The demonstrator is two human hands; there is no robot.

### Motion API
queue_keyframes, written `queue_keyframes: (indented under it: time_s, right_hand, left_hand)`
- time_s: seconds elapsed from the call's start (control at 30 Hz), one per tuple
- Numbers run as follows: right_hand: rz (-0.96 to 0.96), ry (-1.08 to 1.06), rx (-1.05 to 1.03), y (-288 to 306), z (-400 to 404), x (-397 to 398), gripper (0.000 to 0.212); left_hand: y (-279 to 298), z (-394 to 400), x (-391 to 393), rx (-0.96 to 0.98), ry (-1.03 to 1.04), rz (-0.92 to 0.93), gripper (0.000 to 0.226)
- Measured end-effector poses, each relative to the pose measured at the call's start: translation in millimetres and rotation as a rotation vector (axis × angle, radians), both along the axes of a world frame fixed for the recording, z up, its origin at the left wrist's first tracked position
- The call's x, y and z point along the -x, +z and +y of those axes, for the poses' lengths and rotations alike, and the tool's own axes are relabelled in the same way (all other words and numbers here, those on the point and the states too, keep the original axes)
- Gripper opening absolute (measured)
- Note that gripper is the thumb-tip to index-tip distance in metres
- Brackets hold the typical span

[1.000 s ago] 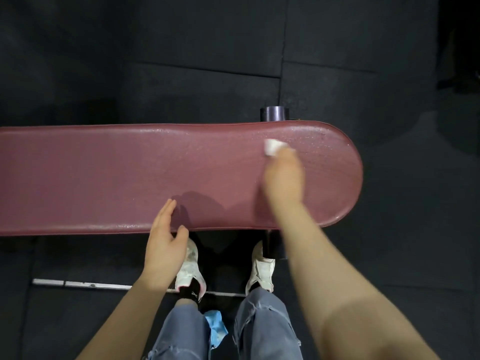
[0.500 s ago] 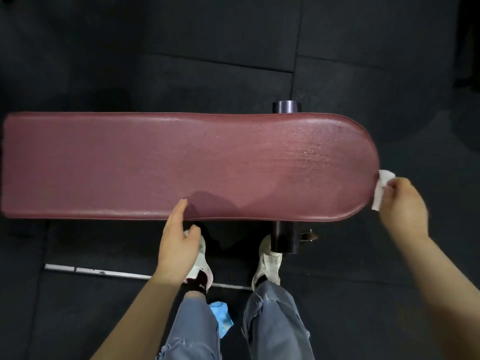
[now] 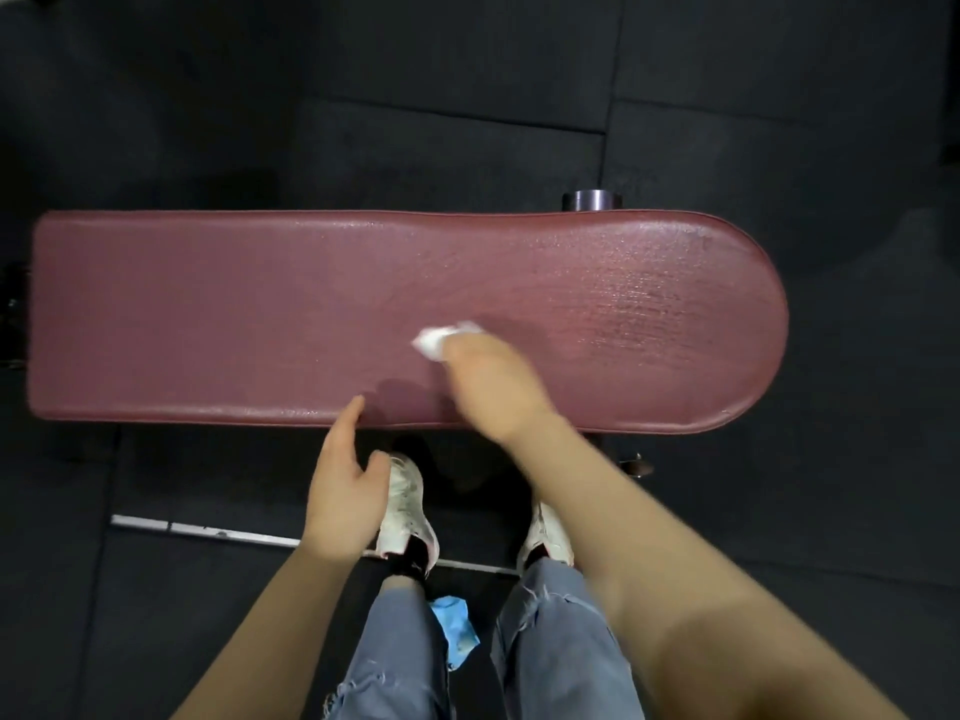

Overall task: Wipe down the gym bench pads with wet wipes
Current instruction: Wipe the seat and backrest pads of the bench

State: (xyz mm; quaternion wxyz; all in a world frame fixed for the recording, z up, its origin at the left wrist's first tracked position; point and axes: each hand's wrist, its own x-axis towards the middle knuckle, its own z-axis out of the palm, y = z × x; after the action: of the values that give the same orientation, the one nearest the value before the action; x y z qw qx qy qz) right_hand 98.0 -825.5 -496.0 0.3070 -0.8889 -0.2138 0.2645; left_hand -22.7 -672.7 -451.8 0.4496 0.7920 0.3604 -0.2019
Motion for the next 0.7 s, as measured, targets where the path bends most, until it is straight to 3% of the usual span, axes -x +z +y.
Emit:
queue_keyframes:
  time_s: [0.1,0.17,0.3,0.37,0.43,0.53,0.6,0.63,0.7]
  right_hand:
    - [-0.057,-0.440,0.283,10.4,-129.5,-0.1,0.045]
    - [0.010,-0.735,0.394,26.9,-189.0,12.1,0.026]
    - [-0.067,-0.939,0.420,21.2,-170.0,17.8,0.015]
    - [-0.119,-0.855,0.399,4.5,-111.7,14.5,0.014]
    - [-0.087,-0.579,0.327,-9.2,-36.7,20.5,0.024]
    - [-0.020,0.116,0.161,-2.5,42.6,40.0,0.040]
    - [-0.031,0.498,0.143,7.4,36.5,33.9,0.040]
    - [-0.044,0.497,0.104,10.3,17.3,28.9,0.040]
    - [-0.091,0.235,0.077,9.9,-38.9,23.9,0.045]
  left_hand:
    - [1.0,-7.0,1.5,0.034,-0.033,0.004,0.067]
    - [0.8,-9.2,0.0,0.027,-0.027,-0.001,0.068]
    - [1.9,-8.9,0.6,0.032,-0.012,-0.005,0.068]
    - [2.0,-6.7,1.1,0.032,-0.009,-0.005,0.067]
    - [-1.4,-3.3,1.4,0.029,0.003,-0.002,0.066]
    - [-5.9,1.3,2.1,-0.003,-0.017,-0.015,0.066]
    - [-6.5,2.2,2.9,-0.010,-0.021,-0.013,0.066]
    - [-5.5,1.5,3.4,-0.005,-0.021,-0.008,0.066]
    - [-2.2,-2.3,3.9,0.011,-0.031,-0.015,0.066]
